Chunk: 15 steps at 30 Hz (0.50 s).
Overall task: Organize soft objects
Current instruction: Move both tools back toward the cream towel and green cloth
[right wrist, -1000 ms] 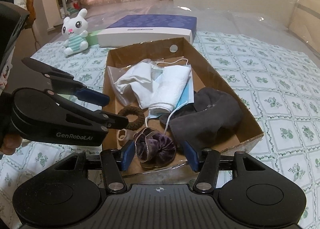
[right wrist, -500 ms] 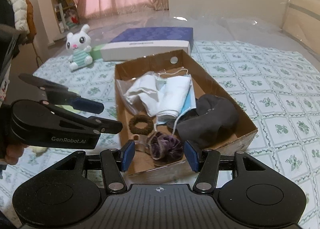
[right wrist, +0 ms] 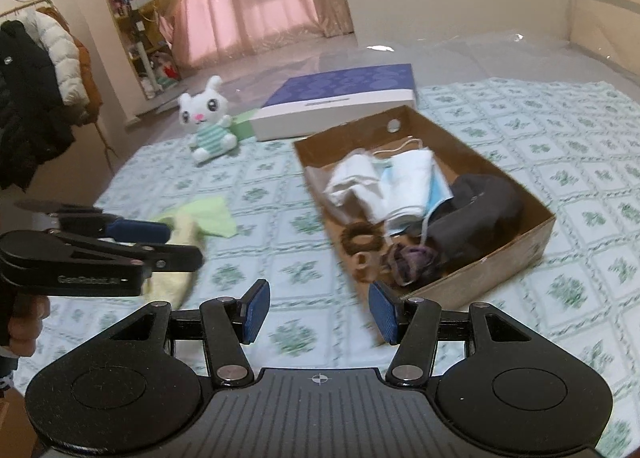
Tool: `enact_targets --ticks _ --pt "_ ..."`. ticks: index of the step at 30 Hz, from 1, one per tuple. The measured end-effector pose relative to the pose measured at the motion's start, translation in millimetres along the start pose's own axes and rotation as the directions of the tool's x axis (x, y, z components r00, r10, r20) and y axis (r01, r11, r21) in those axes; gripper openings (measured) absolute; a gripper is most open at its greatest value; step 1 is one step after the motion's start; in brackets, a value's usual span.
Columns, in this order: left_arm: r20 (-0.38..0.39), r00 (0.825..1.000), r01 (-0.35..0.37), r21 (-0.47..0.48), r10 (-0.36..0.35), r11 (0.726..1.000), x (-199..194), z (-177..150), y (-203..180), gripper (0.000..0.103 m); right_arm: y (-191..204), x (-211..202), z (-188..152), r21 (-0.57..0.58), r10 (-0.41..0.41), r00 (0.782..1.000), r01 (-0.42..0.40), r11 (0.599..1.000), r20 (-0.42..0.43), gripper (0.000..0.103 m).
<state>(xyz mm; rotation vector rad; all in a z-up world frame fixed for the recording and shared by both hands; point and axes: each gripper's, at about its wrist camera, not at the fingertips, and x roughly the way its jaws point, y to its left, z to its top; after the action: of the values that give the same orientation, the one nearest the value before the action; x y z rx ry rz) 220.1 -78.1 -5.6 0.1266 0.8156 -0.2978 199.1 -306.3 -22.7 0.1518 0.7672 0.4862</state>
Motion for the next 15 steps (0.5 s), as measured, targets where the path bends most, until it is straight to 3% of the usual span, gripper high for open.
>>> enact_targets --ticks 15 --pt "0.018 0.993 -0.109 -0.137 0.113 0.985 -95 -76 42 0.048 70 -13 -26 -0.025 0.104 0.995 -0.104 0.994 -0.004 0.056"
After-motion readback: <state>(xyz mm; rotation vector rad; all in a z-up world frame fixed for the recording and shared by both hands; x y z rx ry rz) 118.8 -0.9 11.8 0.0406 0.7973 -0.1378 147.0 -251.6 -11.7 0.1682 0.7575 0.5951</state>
